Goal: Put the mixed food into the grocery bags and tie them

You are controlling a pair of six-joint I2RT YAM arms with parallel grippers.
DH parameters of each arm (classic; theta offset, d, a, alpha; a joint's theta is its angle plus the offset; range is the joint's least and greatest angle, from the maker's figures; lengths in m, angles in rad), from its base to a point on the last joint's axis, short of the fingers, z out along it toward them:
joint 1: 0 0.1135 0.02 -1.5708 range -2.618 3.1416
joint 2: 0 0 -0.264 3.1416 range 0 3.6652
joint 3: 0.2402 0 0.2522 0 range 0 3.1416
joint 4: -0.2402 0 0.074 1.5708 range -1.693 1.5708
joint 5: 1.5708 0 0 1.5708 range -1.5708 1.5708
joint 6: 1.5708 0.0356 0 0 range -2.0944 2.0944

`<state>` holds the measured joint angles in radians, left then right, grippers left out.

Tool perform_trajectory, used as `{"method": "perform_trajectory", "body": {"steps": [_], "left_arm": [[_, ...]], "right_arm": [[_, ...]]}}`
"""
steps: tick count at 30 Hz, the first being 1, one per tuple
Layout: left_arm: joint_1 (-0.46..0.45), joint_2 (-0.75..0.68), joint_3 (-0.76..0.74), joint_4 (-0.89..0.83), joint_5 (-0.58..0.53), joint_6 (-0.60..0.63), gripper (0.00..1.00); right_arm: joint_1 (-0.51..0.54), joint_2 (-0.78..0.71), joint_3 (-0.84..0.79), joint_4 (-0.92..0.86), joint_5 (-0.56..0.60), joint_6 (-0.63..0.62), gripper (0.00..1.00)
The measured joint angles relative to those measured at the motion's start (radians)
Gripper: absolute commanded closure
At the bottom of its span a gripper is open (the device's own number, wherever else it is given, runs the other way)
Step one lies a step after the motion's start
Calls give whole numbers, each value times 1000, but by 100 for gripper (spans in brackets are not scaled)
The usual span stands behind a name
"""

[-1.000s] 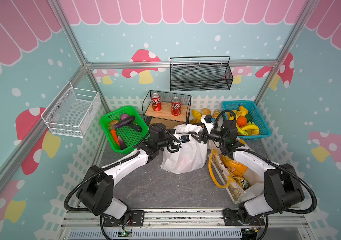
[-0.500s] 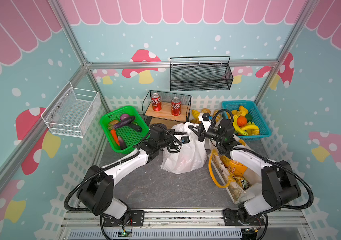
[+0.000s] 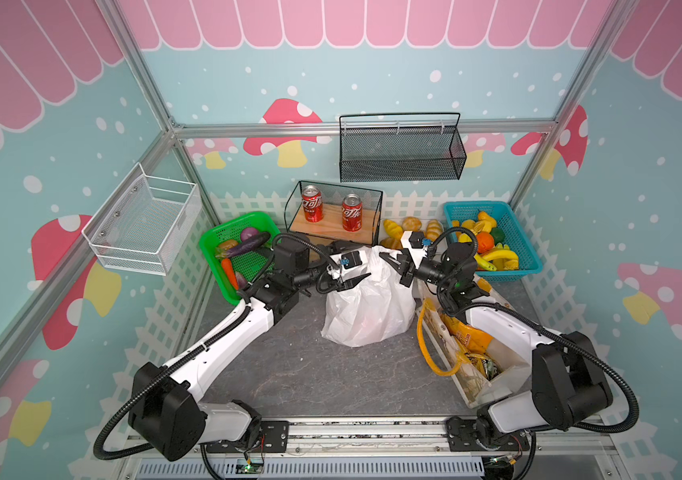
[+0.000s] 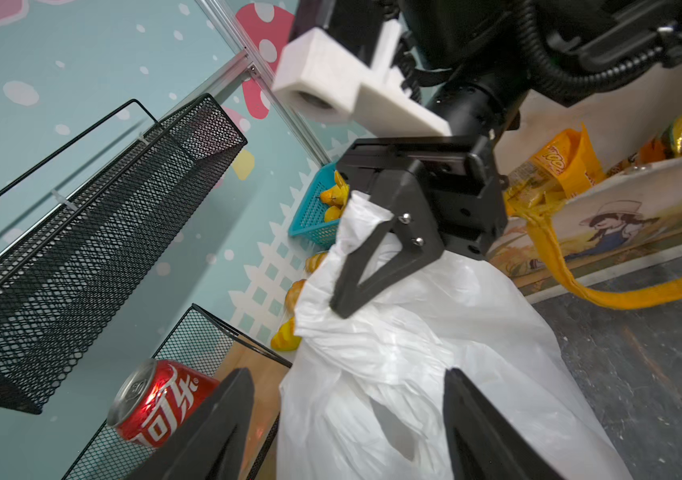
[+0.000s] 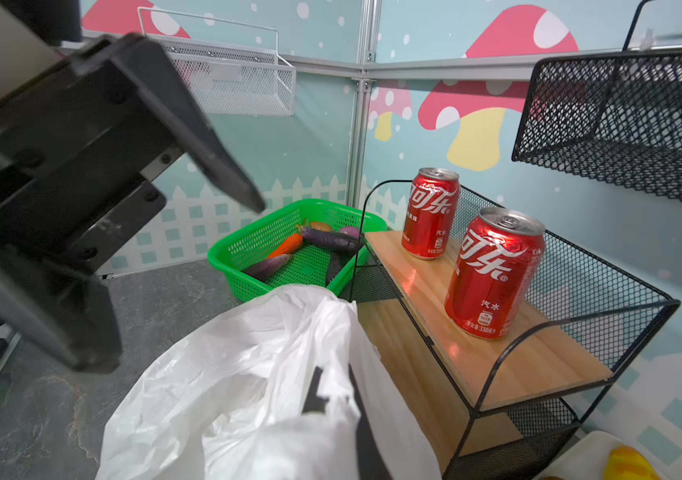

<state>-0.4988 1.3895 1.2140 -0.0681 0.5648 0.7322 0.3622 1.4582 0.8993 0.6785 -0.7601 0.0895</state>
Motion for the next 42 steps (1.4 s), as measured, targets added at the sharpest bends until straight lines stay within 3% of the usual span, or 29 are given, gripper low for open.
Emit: {"method": "perform_trajectory", "body": {"steps": [5,10,16,21,23,26,28,34,38,42], "left_arm": [[1,117,140,-127,3,-34,17],[0,228,259,-299,11,-44,22],[0,263,286,-370,14,-48,41],[0,277,305,-381,16,-49,66],[0,277,305,-380,18,-49,81],[0,277,304,-375,23,-46,90],[0,270,294,-364,25,-36,94],[-1,200,201,-317,45,36,98],[-1,172,184,-304,69,83,99],[-1,172,181,-297,77,117,99]], "right_arm": [[0,-14,-16,42,-20,13,100],[0,-25,-25,56,-21,20,100],[0,-29,-29,71,-26,27,100],[0,-37,-41,81,-24,29,100],[0,-45,-50,81,-20,27,100],[0,-56,-55,73,-10,18,100],[0,-66,-55,55,2,2,93],[5,-112,-55,-49,43,-139,57],[5,-111,-52,-112,45,-230,49],[5,-84,-29,-148,23,-276,48]]}}
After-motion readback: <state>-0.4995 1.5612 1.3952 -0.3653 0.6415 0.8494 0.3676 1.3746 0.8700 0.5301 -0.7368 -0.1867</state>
